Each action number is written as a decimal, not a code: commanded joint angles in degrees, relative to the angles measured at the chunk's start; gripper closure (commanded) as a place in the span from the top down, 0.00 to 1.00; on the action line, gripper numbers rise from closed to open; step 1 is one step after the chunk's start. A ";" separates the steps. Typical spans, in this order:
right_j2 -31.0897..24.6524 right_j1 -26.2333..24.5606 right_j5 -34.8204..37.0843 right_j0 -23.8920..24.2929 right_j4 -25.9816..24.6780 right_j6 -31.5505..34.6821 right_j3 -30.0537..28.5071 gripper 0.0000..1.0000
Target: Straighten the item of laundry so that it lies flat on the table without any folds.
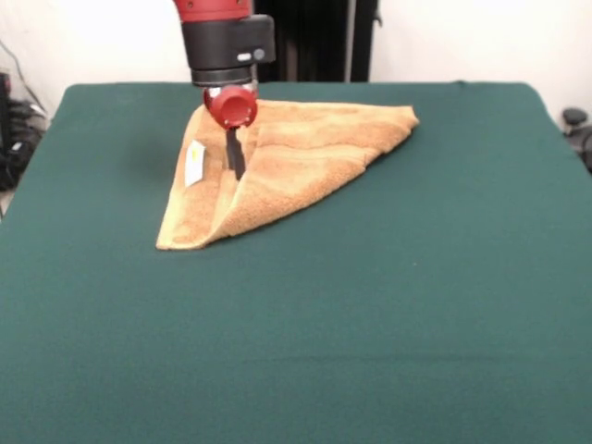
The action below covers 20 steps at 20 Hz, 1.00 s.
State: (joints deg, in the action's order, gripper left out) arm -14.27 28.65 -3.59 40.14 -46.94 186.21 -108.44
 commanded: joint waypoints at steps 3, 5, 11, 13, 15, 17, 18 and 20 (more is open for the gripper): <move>-7.20 -5.48 -17.32 -3.31 -2.45 -3.02 7.04 1.00; -7.85 -5.11 -17.03 -2.94 -3.15 -2.38 6.73 1.00; -9.45 -3.95 -16.86 -2.16 -3.87 -0.68 6.40 1.00; -9.10 -3.90 -16.87 -2.43 -3.55 -0.67 6.51 1.00; -9.07 -3.85 -16.24 -2.45 -3.45 -0.73 6.58 1.00; -8.36 -3.79 -16.16 -2.94 -2.79 -0.93 6.71 1.00; -8.00 -3.75 -16.12 -3.18 -2.46 -1.04 6.77 1.00; -7.52 -3.96 -16.19 -3.49 -2.14 -1.23 7.02 1.00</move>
State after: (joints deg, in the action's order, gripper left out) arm -17.32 25.10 -18.63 39.91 -49.21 186.21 -105.74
